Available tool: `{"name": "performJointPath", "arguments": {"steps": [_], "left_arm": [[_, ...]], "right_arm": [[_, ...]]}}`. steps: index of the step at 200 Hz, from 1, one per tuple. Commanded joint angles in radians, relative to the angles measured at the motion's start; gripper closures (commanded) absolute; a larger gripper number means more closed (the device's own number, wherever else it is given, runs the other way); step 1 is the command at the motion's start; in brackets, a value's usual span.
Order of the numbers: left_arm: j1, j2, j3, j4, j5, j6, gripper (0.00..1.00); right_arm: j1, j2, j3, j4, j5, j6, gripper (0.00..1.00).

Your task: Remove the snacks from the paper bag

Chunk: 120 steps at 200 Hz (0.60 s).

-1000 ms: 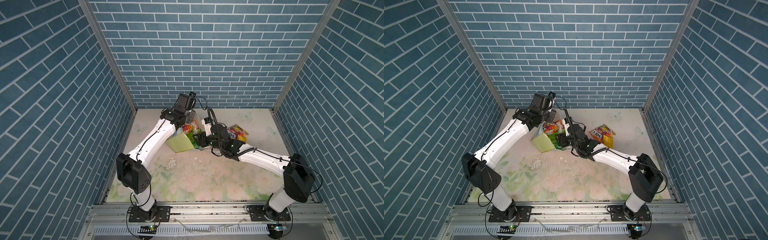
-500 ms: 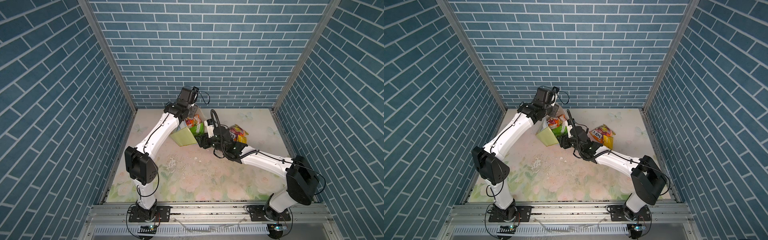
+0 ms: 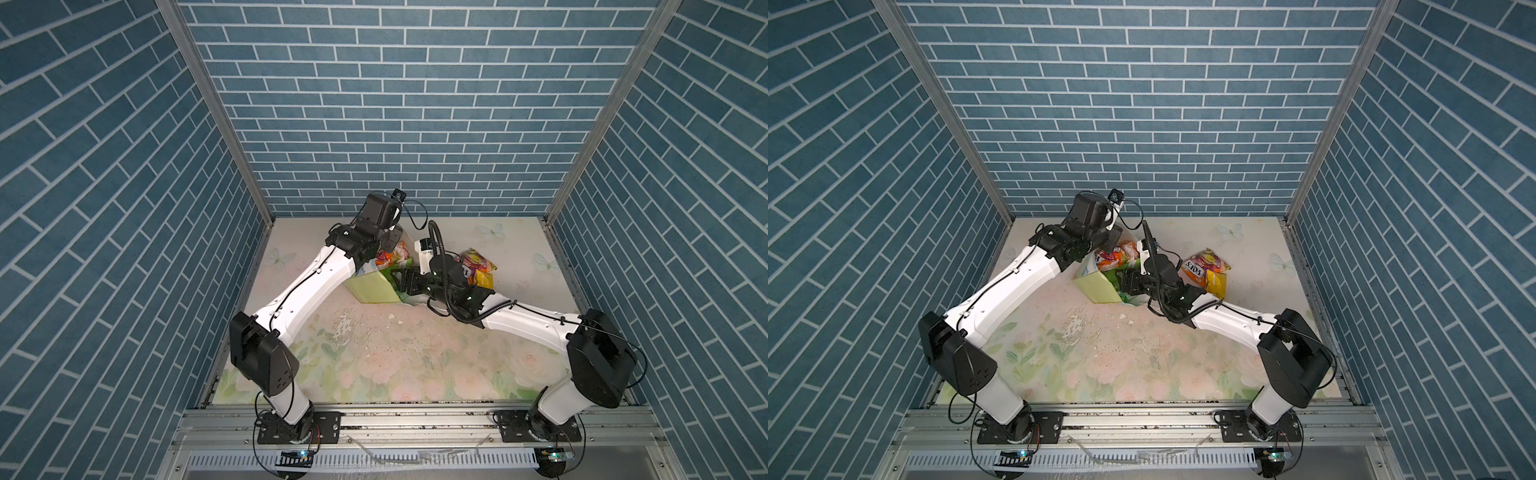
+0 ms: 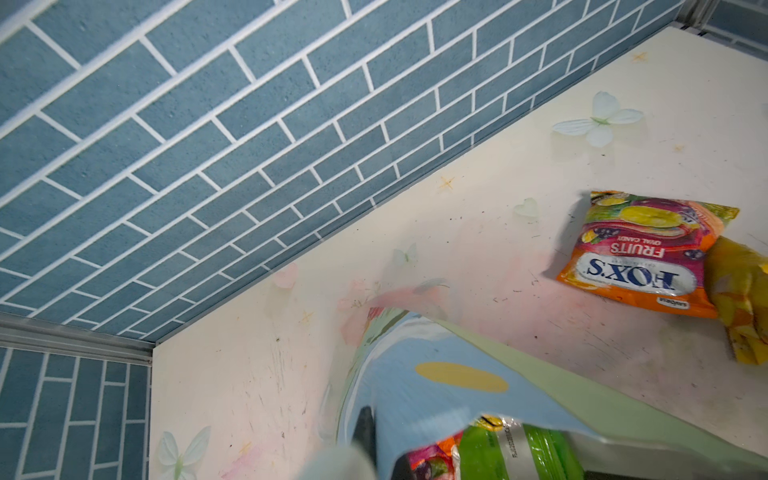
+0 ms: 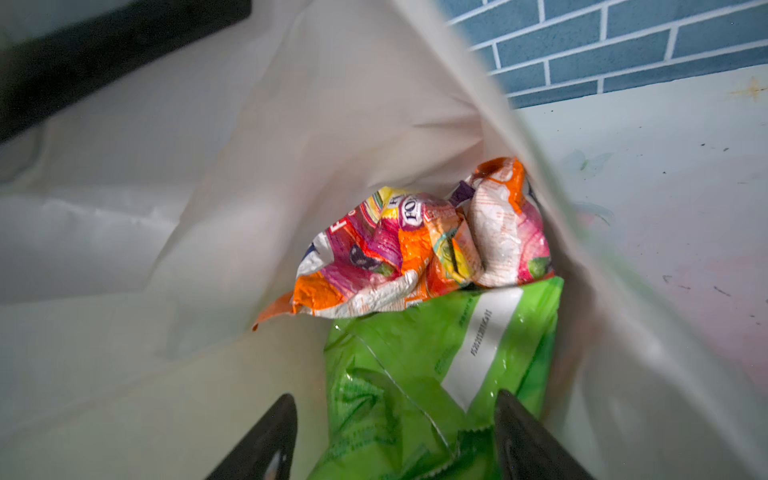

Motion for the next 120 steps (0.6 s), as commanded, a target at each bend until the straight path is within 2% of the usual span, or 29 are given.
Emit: {"name": "performJointPath", "arguments": {"steps": [1, 77, 120], "left_arm": [[-0.020, -0.069, -0.005, 0.171, 0.012, -0.009, 1.00], [-0.092, -0.060, -0.015, 0.145, -0.038, 0.013, 1.00], [-0.094, -0.014, 0.046, 0.082, -0.104, -0.018, 1.00]], "right_arm": [[-0.006, 0.041, -0.009, 0.044, 0.004, 0.055, 0.26], [-0.005, 0.065, 0.000, 0.017, 0.086, 0.031, 0.30], [0.000, 0.035, -0.023, 0.026, 0.110, -0.035, 0.31]]}}
